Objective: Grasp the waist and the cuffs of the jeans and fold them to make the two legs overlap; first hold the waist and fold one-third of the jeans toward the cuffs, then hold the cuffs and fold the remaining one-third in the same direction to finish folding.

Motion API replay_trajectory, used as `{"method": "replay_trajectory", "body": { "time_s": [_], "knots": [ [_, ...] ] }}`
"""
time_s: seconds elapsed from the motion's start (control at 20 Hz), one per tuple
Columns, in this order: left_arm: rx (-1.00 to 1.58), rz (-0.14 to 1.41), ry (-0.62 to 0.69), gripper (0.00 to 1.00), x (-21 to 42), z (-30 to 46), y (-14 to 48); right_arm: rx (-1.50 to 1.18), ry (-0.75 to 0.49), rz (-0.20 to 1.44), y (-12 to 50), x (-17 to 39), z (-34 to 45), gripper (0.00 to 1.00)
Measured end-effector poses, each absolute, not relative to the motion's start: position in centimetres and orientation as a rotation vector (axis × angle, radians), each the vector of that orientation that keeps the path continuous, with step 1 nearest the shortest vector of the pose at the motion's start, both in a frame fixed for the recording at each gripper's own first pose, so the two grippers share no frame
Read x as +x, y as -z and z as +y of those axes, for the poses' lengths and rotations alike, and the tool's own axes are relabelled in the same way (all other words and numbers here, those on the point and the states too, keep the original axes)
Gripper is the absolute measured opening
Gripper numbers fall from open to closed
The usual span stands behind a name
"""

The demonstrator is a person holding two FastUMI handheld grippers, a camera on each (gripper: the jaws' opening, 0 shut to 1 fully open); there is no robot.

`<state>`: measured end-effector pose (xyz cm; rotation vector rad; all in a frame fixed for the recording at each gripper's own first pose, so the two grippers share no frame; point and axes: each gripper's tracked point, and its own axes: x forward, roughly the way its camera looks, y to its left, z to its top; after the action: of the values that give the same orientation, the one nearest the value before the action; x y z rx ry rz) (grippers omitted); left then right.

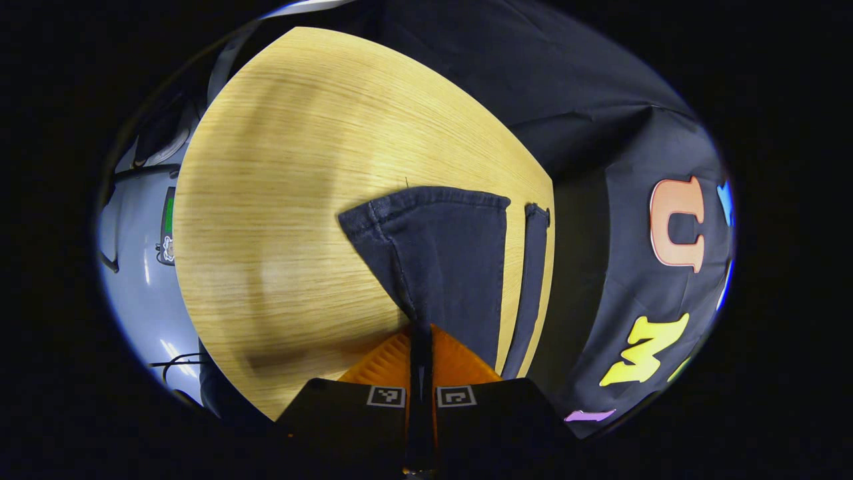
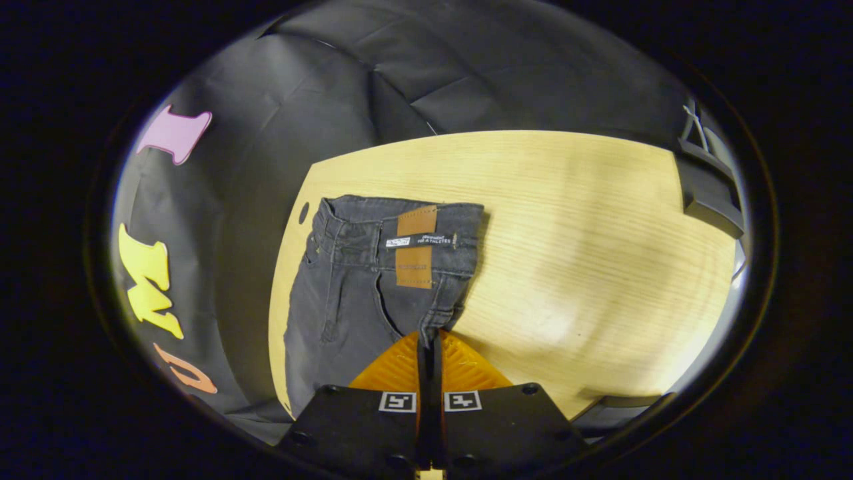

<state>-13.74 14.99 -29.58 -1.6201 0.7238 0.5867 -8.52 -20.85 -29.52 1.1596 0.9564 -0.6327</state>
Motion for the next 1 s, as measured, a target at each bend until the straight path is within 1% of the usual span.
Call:
{"method": "replay_trajectory", "body": {
  "time_s": [0.15,0.25,0.45,0.55,0.8,1.0],
  "knots": [
    [-1.629,0.685,-0.544,0.04,-11.9,15.9,27.4,1.167,0.603,0.942,27.9,-8.2,-20.9,0.01],
    [-1.643,0.663,-0.518,0.03,-10.1,16.2,25.8,1.202,0.57,0.902,25.9,-7.3,-21.0,0.01],
    [-1.641,0.617,-0.441,0.03,-6.0,17.2,22.0,1.223,0.467,0.819,21.5,-2.3,-20.2,0.01],
    [-1.613,0.625,-0.413,0.03,-3.4,17.9,21.0,1.218,0.424,0.794,20.0,0.6,-20.0,0.0],
    [-1.607,0.671,-0.399,0.03,4.3,18.7,20.1,1.234,0.375,0.76,19.8,7.3,-19.7,0.01],
    [-1.564,0.724,-0.441,0.04,9.5,18.8,21.8,1.245,0.364,0.755,21.1,12.4,-19.4,0.0]
  ]
}}
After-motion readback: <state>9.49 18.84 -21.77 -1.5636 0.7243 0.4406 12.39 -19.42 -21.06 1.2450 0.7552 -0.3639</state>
